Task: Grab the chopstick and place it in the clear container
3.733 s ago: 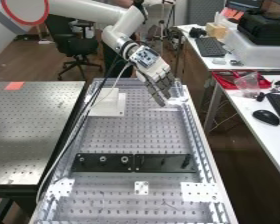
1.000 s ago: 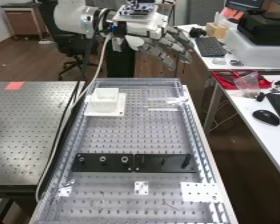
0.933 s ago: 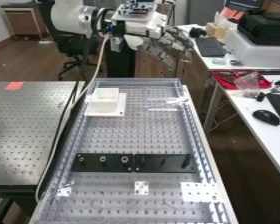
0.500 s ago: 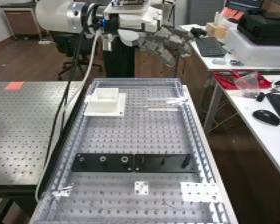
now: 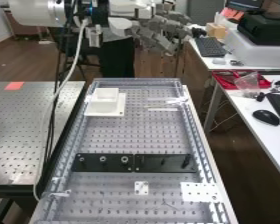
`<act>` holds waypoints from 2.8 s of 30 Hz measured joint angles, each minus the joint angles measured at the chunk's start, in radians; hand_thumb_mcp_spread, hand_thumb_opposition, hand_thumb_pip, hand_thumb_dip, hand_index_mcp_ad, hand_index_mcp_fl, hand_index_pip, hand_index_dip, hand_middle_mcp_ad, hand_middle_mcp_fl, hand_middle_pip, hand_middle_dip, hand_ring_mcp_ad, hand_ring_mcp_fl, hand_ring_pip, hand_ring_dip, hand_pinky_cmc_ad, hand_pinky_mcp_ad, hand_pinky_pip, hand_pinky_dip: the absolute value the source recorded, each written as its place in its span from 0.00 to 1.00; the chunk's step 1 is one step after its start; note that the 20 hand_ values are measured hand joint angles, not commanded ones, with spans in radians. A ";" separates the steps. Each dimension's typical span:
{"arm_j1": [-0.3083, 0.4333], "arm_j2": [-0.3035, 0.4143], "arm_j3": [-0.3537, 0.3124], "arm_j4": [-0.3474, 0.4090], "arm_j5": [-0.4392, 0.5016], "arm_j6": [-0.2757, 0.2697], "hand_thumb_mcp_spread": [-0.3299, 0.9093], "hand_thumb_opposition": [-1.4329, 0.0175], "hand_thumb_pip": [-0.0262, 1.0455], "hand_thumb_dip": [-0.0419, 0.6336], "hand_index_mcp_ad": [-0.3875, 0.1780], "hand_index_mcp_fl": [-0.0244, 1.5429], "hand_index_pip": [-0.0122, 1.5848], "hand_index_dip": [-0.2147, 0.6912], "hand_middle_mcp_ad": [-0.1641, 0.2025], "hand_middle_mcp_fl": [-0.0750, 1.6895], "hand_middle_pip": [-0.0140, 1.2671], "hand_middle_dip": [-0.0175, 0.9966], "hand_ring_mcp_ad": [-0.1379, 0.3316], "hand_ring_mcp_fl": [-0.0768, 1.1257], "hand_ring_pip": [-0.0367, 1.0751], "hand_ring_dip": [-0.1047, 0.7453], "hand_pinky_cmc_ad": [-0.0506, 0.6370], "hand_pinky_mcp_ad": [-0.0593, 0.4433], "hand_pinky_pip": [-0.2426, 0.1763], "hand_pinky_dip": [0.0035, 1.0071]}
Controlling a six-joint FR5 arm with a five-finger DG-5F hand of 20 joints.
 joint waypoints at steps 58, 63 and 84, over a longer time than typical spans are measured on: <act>-0.110 -0.069 0.000 0.119 0.049 -0.026 0.32 0.50 0.55 0.06 0.58 0.03 0.04 0.46 0.74 0.08 0.11 0.24 0.64 0.04 0.10 0.24 0.70 0.81 0.32 0.17; -0.125 -0.077 0.010 0.118 0.021 -0.033 0.32 0.50 0.55 0.06 0.58 0.03 0.04 0.45 0.74 0.08 0.11 0.24 0.64 0.04 0.10 0.24 0.70 0.81 0.32 0.17; -0.133 -0.101 0.013 0.137 -0.001 -0.028 0.31 0.50 0.60 0.06 0.59 0.03 0.04 0.45 0.75 0.08 0.11 0.24 0.64 0.04 0.10 0.24 0.69 0.80 0.32 0.17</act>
